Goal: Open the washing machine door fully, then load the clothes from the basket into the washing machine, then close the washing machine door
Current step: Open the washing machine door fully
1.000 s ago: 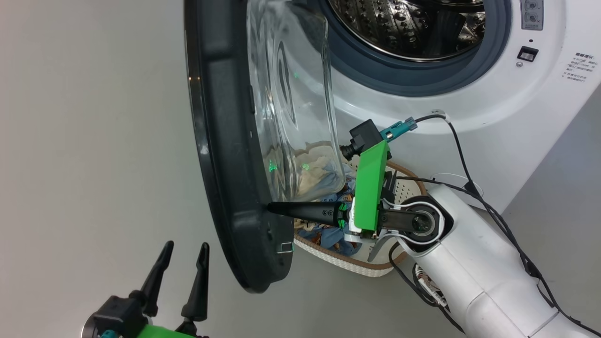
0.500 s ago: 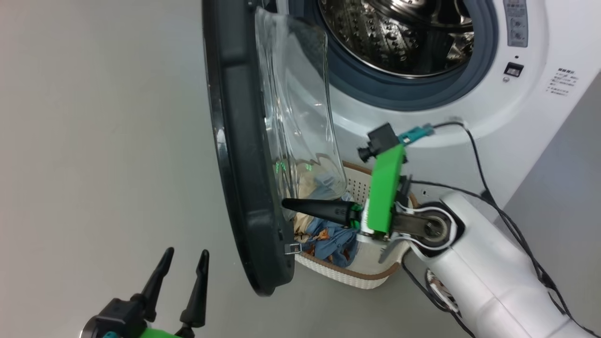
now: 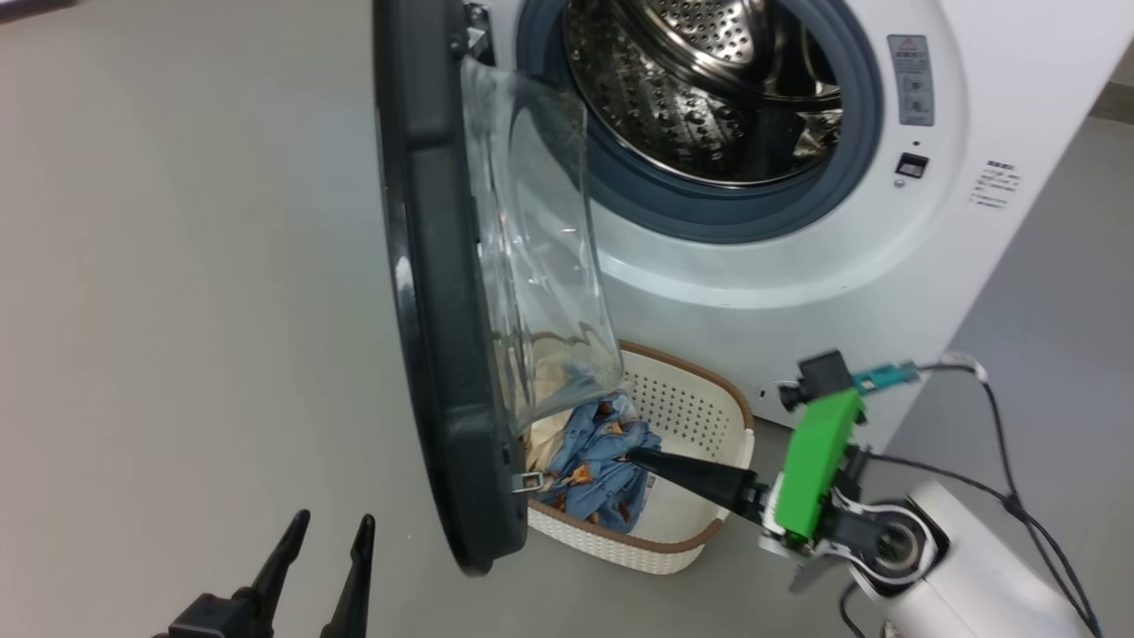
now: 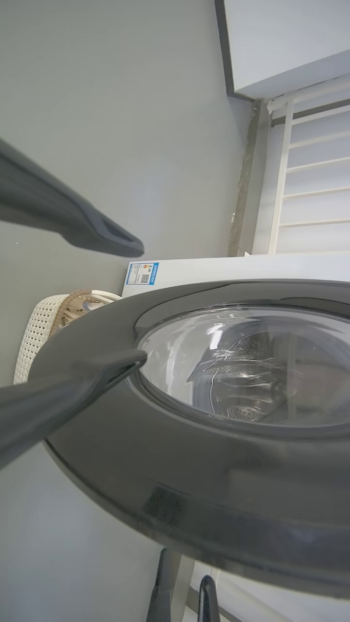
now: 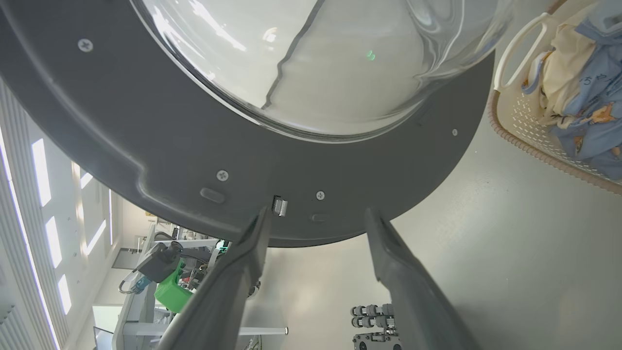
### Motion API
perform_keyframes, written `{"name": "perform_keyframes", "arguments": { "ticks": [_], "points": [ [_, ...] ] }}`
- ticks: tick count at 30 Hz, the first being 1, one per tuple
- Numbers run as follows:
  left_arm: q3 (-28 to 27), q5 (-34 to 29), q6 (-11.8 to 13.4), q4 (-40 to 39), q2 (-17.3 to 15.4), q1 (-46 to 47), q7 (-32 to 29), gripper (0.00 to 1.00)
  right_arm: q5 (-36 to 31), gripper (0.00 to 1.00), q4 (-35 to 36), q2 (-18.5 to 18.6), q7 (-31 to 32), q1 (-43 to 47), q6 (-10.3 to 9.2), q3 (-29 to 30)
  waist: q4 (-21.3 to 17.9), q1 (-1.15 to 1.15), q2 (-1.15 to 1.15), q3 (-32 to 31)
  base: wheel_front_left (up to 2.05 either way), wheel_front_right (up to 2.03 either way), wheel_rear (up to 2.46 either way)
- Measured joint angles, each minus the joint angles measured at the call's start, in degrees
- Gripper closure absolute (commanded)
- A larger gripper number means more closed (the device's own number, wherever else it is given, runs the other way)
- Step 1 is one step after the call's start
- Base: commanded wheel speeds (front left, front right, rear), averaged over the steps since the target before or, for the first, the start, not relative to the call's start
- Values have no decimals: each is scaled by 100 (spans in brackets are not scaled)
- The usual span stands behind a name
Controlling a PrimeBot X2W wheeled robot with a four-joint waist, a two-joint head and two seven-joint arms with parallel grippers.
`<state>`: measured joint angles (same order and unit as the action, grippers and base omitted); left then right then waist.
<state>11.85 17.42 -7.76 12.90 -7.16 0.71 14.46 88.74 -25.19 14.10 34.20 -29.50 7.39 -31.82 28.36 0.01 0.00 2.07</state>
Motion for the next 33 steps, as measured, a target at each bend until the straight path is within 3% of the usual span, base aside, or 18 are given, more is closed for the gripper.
{"name": "perform_keyframes", "arguments": {
  "ticks": [7,15,24,28,33],
  "points": [
    [-56,0,1,5,-11,-60,0,0,-54,0,197,403,-581,561,0,160,-229,0,0,-94,0,0,0],
    [-126,0,0,16,-32,-174,0,0,-779,0,513,949,-2193,1119,0,252,-412,0,0,-188,0,0,0],
    [-127,-1,0,11,-44,-181,0,0,-2169,0,434,1508,-4453,1308,1,-804,-426,0,0,-248,0,0,0],
    [-130,-1,0,10,-44,-181,0,0,-2639,0,183,1519,-4834,1307,1,-934,-400,0,0,-221,0,0,0],
    [-143,-2,1,5,-41,-178,0,0,-4069,0,347,1292,-4847,1373,1,437,-383,0,0,-158,0,0,0]
  ]
}}
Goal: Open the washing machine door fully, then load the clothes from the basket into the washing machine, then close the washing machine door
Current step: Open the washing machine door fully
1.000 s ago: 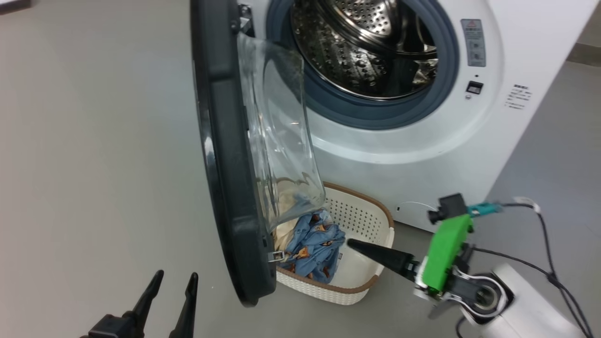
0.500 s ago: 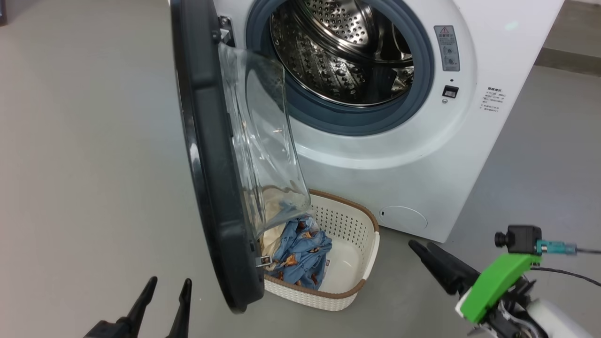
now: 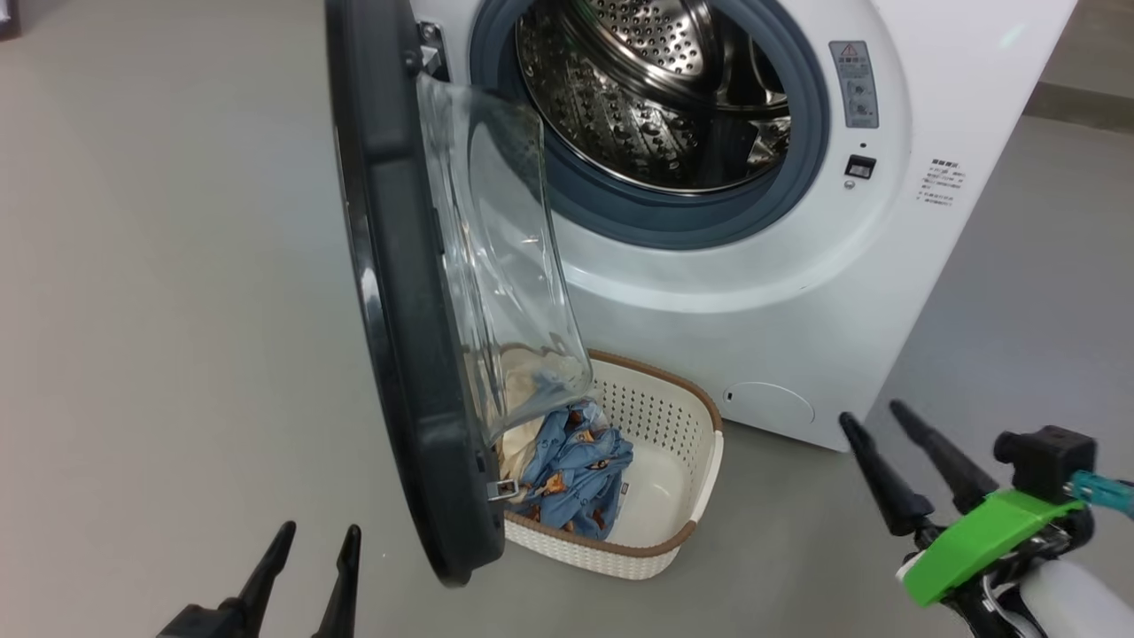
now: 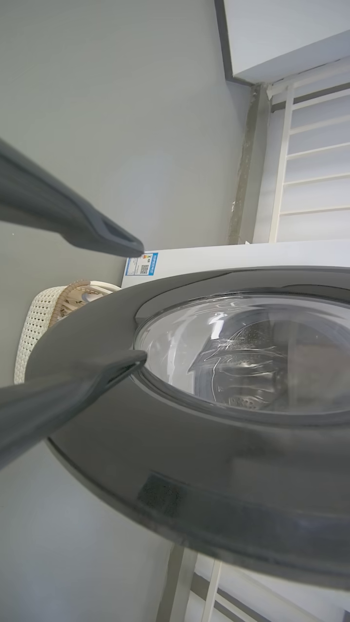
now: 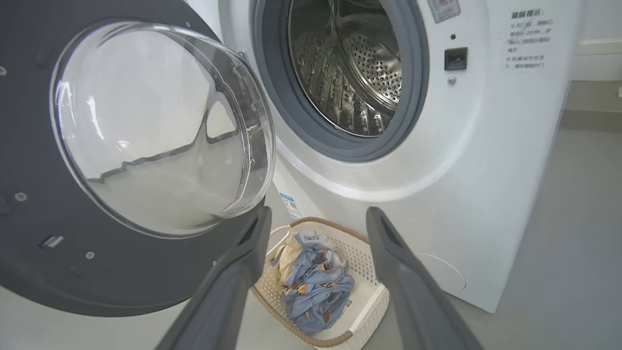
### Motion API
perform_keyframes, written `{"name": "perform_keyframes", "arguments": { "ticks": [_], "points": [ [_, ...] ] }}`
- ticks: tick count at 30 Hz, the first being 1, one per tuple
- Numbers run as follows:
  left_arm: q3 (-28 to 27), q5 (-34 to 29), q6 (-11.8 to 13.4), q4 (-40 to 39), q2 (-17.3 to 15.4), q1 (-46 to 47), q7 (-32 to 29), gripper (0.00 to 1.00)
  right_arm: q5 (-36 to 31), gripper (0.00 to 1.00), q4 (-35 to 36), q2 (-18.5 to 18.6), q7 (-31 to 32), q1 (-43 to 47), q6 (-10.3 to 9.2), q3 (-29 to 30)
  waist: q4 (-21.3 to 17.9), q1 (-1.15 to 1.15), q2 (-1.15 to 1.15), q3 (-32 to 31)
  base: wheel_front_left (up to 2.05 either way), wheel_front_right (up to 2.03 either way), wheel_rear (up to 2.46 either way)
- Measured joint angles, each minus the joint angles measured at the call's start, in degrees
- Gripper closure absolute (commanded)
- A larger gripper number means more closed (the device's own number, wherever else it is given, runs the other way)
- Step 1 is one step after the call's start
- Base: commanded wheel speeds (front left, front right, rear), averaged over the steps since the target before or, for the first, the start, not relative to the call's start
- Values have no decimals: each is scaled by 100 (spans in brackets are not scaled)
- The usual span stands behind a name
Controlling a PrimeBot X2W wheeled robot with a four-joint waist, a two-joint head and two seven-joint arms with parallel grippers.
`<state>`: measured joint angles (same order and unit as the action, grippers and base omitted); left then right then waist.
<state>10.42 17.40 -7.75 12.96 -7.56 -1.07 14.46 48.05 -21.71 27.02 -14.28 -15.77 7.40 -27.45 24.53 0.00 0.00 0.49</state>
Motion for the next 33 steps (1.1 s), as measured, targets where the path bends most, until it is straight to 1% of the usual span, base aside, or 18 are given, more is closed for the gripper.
{"name": "perform_keyframes", "arguments": {
  "ticks": [2,5,9,12,16,20,27,28,29,30,33],
  "points": [
    [0,0,0,0,8,17,0,0,-522,0,182,-258,-3,281,0,639,15,0,0,40,0,0,0],
    [2,0,0,11,14,24,0,0,-1312,0,427,-648,-2,875,0,1260,54,0,0,43,0,0,0],
    [9,0,0,23,8,24,0,0,-2121,0,753,-1066,-2,1443,0,1892,78,0,0,-27,0,0,0],
    [10,0,0,23,-1,19,0,0,-2508,0,905,-1305,-2,1772,0,2303,97,0,0,-82,0,0,0],
    [10,-7,0,23,0,17,0,0,-2772,0,913,-1514,-2,2126,1,2454,101,0,0,-106,0,0,0],
    [10,-7,-1,23,0,15,0,0,-2876,0,825,-1644,-2,2214,0,2510,84,0,0,-112,0,0,0],
    [4,-7,0,23,4,16,0,0,-2906,0,800,-1666,-2,2274,1,2622,83,0,0,-95,0,0,0],
    [-4,-5,0,23,9,16,0,52,-2943,0,801,-1666,-2,2274,0,2632,85,0,0,-101,0,0,0],
    [-30,7,0,21,25,18,0,90,-2971,0,802,-1666,-2,2274,1,2643,90,0,0,-106,0,0,0],
    [-60,31,0,15,44,18,0,100,-2980,0,803,-1667,-2,2274,1,2650,95,0,0,-113,0,0,0],
    [-167,148,0,-121,78,24,0,100,-2980,0,806,-1673,-2,2275,0,2662,116,0,0,-128,0,0,0]
  ]
}}
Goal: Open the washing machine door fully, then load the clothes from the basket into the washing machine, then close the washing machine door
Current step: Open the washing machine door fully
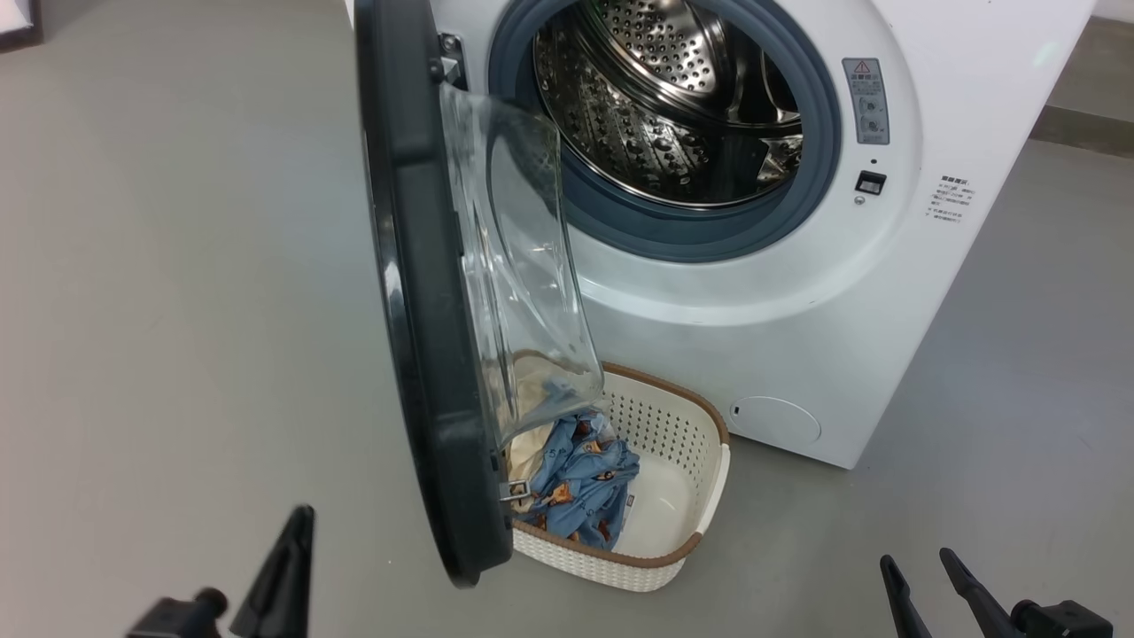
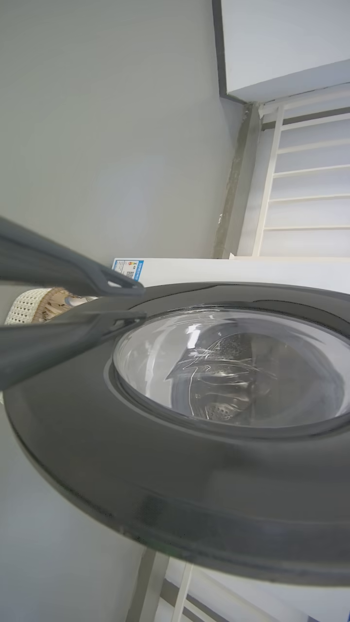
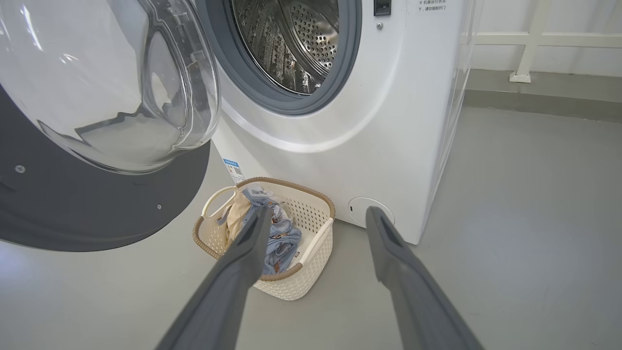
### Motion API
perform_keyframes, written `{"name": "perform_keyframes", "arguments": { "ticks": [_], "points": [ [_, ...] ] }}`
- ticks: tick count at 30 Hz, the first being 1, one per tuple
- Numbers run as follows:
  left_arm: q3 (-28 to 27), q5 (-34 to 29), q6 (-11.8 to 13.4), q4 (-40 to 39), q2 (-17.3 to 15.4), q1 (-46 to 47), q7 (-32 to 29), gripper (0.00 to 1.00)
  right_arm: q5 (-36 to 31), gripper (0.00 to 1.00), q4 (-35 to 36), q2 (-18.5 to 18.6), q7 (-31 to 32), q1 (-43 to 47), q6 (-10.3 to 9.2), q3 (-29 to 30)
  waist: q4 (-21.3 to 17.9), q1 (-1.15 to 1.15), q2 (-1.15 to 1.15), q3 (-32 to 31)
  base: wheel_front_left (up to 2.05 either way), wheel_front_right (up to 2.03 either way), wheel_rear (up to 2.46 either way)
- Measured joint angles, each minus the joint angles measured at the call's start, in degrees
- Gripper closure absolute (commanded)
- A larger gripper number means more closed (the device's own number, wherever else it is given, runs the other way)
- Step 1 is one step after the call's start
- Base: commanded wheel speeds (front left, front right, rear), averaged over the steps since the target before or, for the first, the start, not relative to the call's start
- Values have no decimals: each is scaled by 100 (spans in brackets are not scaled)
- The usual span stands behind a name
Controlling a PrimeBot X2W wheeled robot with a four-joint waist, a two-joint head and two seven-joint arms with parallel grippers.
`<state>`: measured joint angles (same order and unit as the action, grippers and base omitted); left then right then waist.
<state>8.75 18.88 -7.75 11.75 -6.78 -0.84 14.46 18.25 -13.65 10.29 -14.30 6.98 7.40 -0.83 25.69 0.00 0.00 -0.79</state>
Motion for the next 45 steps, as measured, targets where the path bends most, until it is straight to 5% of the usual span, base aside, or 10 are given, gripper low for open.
{"name": "perform_keyframes", "arguments": {
  "ticks": [10,20,30,45],
  "points": [
    [-419,292,0,-1599,287,353,8,100,-18,0,35,-11,0,-3,1,22,28,0,0,56,0,0,0],
    [915,212,0,-2672,302,338,9,100,-32,0,69,-5,0,-7,1,-5,-26,0,0,103,0,0,0],
    [2147,488,0,-1777,259,230,7,100,-49,0,104,15,0,-25,1,2,-55,0,0,183,0,0,0],
    [1853,1115,-4,-213,380,732,7,100,-49,0,156,36,0,-144,1,5,-92,0,0,303,0,0,0]
  ]
}}
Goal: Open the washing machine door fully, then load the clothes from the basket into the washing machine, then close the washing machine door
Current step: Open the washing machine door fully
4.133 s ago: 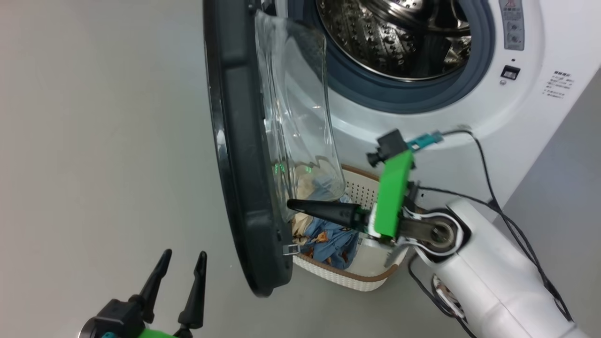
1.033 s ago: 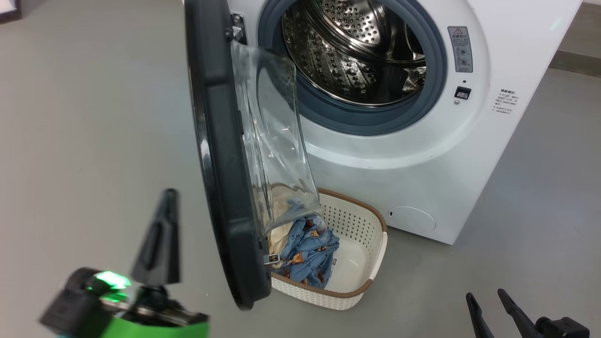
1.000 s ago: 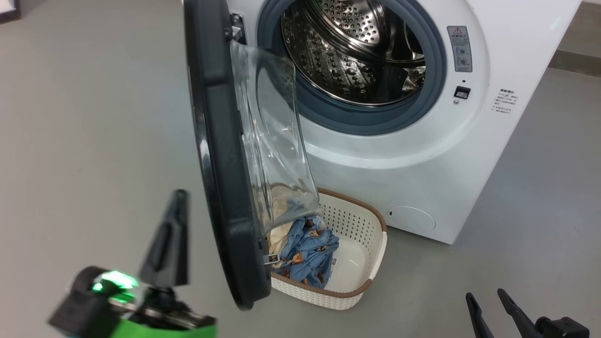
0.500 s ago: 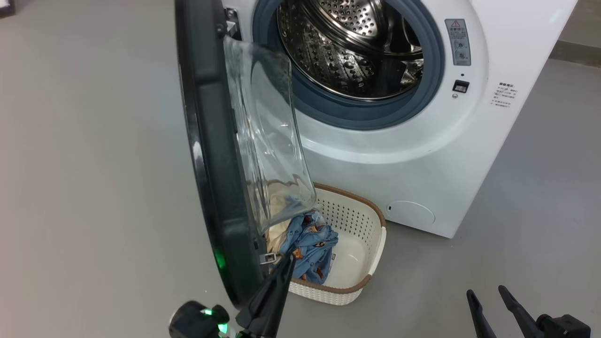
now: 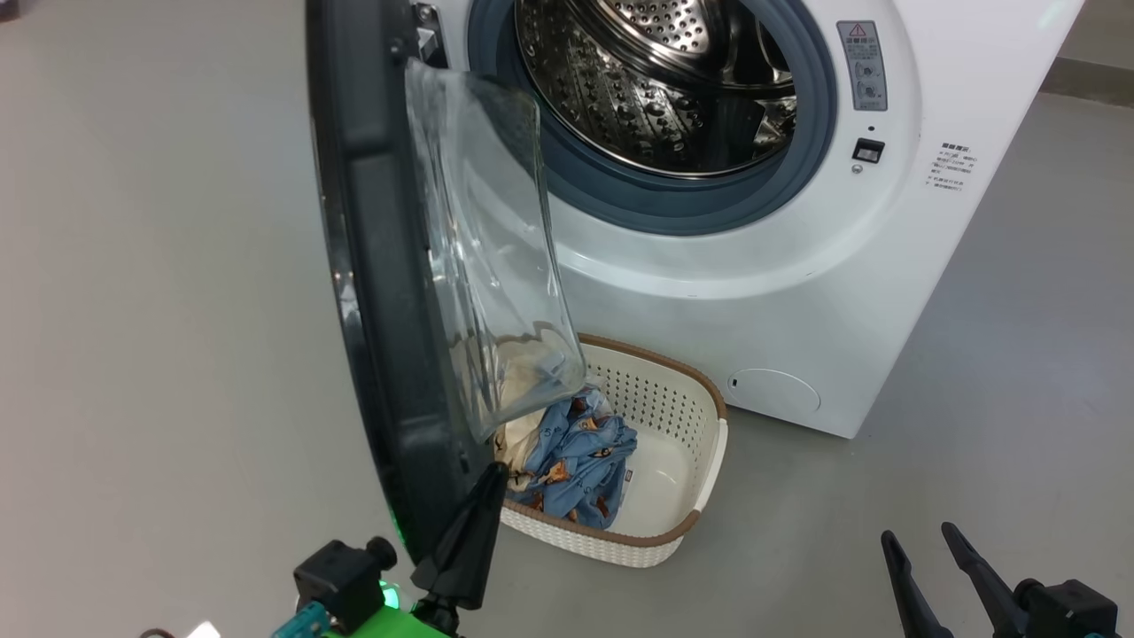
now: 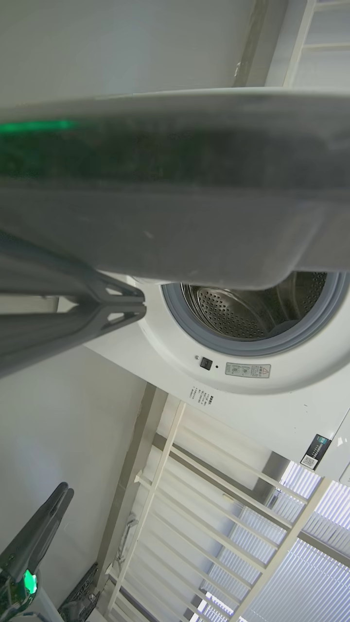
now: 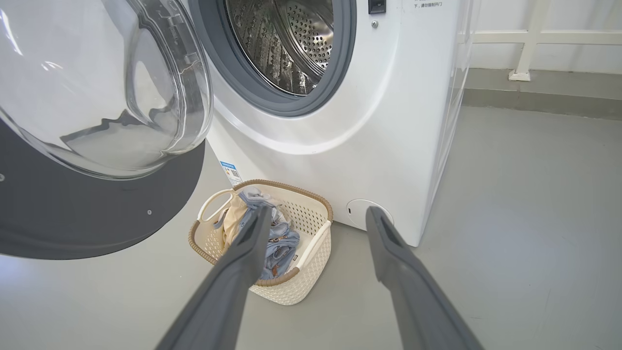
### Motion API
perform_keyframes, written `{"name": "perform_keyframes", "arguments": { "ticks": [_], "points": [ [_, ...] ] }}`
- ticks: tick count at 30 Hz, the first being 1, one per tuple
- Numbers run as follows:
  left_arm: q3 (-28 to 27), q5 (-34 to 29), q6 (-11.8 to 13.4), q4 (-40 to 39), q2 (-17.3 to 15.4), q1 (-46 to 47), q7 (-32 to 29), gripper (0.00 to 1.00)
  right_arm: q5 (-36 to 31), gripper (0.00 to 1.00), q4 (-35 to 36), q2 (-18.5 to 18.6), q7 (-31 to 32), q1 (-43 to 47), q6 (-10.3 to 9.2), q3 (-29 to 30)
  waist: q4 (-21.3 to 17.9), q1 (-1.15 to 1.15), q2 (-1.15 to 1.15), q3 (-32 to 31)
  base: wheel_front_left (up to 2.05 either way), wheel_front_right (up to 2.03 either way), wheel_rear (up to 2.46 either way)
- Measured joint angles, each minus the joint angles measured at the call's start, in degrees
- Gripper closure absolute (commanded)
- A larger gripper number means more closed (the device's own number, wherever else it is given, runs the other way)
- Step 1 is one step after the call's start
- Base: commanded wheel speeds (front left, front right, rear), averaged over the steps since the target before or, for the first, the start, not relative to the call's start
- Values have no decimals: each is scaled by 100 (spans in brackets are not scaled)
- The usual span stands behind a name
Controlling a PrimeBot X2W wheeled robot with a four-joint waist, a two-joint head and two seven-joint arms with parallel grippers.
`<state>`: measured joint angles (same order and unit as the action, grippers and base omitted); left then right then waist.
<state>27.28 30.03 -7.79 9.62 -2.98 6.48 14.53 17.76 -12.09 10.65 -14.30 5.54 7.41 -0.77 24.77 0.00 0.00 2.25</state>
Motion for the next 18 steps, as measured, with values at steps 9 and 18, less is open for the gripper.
{"name": "perform_keyframes", "arguments": {
  "ticks": [9,18],
  "points": [
    [-525,-43,-5,158,102,-22,0,100,-1,0,5,-4,0,0,0,15,26,0,0,-3,0,0,0],
    [-1488,-311,-4,303,98,-68,0,100,-1,0,25,-3,0,-1,0,-9,86,0,0,25,0,0,0]
  ]
}}
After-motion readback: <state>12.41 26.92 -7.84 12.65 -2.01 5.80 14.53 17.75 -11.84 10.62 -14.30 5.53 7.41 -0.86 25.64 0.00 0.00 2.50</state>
